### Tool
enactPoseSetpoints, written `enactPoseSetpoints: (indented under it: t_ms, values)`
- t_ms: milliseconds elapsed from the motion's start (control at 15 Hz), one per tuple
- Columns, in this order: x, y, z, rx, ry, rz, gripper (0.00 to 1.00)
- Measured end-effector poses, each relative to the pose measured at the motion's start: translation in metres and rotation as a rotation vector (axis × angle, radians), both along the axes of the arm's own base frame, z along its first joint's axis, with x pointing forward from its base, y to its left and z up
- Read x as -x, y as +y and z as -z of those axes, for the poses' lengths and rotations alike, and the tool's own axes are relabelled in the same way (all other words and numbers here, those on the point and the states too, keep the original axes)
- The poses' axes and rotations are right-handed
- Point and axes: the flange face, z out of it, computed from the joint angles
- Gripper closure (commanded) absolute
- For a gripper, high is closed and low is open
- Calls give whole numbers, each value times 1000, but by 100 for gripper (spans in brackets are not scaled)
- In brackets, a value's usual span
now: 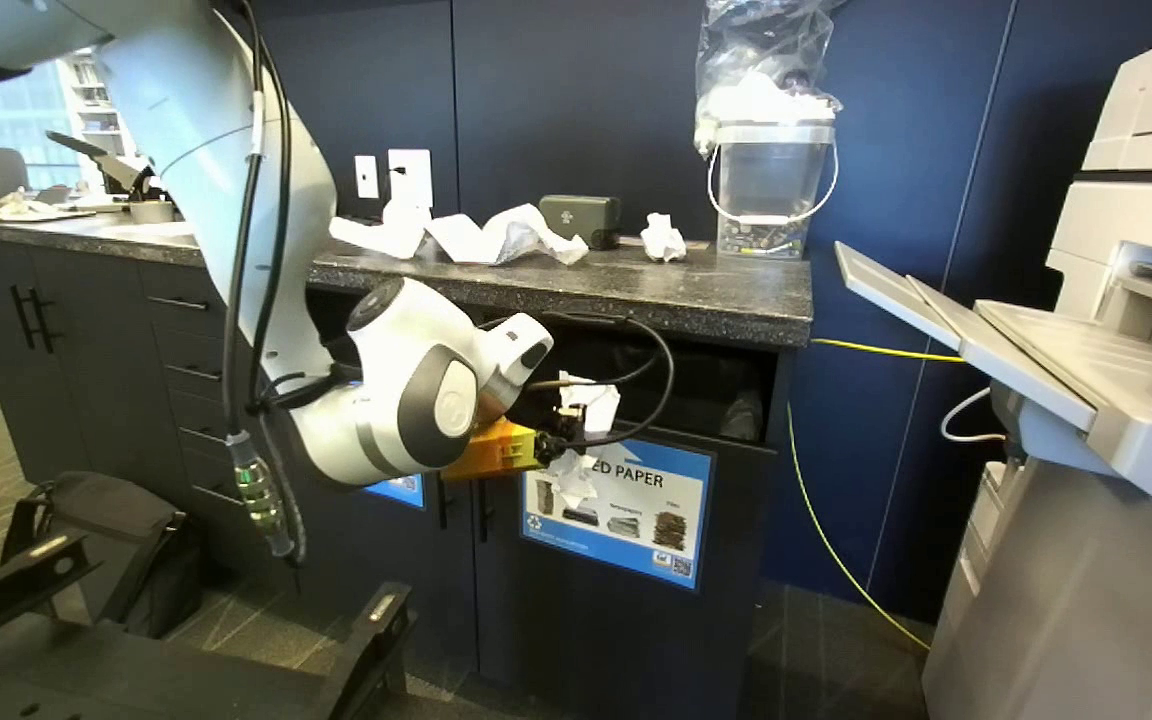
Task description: Put the tissues inside the rubbish bin.
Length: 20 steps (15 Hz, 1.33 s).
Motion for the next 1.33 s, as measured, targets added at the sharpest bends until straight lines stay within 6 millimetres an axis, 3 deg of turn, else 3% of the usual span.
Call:
enactPoseSetpoints:
  t_ms: [867, 1067, 1333]
  values:
    - [40, 3, -14, 181, -267, -133, 88]
    - [41, -12, -13, 202, -290, -159, 88]
    - [23, -50, -17, 218, -290, -233, 88]
